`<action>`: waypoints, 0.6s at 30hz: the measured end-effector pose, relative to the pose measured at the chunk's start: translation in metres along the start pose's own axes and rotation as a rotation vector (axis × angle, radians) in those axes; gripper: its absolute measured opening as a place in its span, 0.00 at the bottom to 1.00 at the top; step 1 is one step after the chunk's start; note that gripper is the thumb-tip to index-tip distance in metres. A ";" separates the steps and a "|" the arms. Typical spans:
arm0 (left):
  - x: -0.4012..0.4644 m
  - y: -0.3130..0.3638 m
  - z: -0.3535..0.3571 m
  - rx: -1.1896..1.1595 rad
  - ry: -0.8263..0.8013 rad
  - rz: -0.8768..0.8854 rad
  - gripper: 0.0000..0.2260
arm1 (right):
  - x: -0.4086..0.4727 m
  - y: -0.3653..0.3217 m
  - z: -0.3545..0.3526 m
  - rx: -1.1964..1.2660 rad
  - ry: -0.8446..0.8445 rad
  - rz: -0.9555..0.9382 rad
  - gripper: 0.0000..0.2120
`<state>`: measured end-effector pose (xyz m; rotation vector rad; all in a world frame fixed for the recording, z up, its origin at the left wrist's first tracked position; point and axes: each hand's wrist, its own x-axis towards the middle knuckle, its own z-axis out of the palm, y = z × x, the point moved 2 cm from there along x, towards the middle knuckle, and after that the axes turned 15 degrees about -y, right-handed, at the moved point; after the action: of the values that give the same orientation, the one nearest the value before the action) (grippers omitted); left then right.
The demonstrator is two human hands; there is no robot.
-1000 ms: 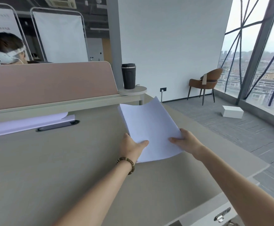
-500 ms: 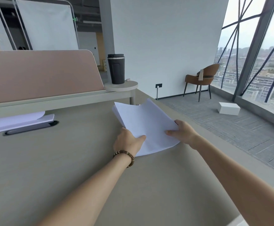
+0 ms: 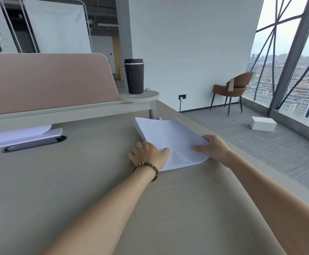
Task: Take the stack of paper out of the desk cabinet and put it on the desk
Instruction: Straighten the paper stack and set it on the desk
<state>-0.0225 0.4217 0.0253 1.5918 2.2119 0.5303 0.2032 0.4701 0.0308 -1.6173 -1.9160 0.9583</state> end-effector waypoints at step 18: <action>-0.014 -0.008 -0.012 -0.039 -0.024 0.078 0.27 | -0.008 -0.011 -0.005 -0.414 0.150 0.089 0.32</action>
<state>-0.0308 0.4054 0.0331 1.6611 2.1169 0.5698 0.2008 0.4626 0.0432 -1.9536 -2.0446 0.4708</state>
